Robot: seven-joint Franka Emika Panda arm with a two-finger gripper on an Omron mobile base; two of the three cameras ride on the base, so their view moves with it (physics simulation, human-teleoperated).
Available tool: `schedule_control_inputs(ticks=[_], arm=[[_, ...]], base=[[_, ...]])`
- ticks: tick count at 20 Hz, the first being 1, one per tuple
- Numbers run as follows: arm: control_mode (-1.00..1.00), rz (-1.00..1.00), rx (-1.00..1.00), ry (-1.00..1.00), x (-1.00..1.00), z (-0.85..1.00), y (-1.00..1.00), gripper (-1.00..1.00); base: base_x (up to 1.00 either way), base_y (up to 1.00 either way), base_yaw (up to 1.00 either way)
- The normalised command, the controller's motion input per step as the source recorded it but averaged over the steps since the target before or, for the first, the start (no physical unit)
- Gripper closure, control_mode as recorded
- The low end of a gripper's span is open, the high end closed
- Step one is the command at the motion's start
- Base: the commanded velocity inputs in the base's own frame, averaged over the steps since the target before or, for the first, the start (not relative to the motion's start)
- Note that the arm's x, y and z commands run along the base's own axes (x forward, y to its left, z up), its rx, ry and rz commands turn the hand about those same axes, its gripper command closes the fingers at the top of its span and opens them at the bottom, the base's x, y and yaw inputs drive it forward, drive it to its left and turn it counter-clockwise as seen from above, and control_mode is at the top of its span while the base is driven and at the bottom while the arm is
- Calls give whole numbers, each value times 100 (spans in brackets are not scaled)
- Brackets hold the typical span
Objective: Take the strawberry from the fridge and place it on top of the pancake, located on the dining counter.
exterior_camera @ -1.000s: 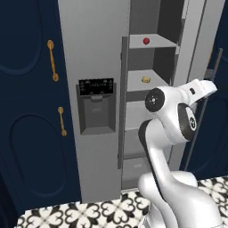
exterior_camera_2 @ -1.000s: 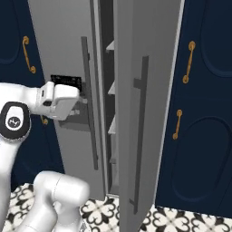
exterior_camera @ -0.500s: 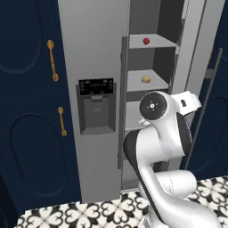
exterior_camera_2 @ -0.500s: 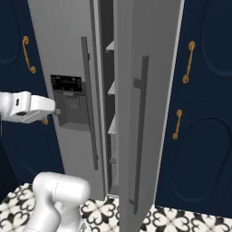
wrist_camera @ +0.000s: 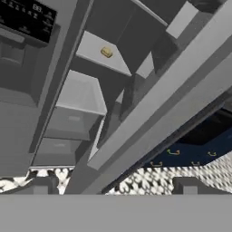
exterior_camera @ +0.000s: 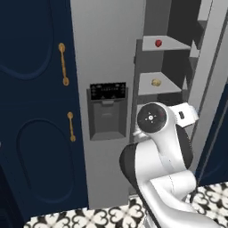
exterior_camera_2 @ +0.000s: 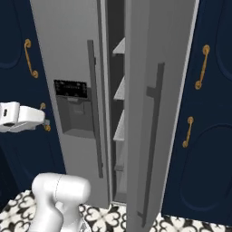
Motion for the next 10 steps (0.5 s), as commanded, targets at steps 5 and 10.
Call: schedule_control_inputs(ticks=[5, 10], arm=[[100, 0, 0, 0, 0, 0, 0, -100], [100, 0, 0, 0, 0, 0, 0, -100]], base=[[70, 33, 0], [52, -11, 0]])
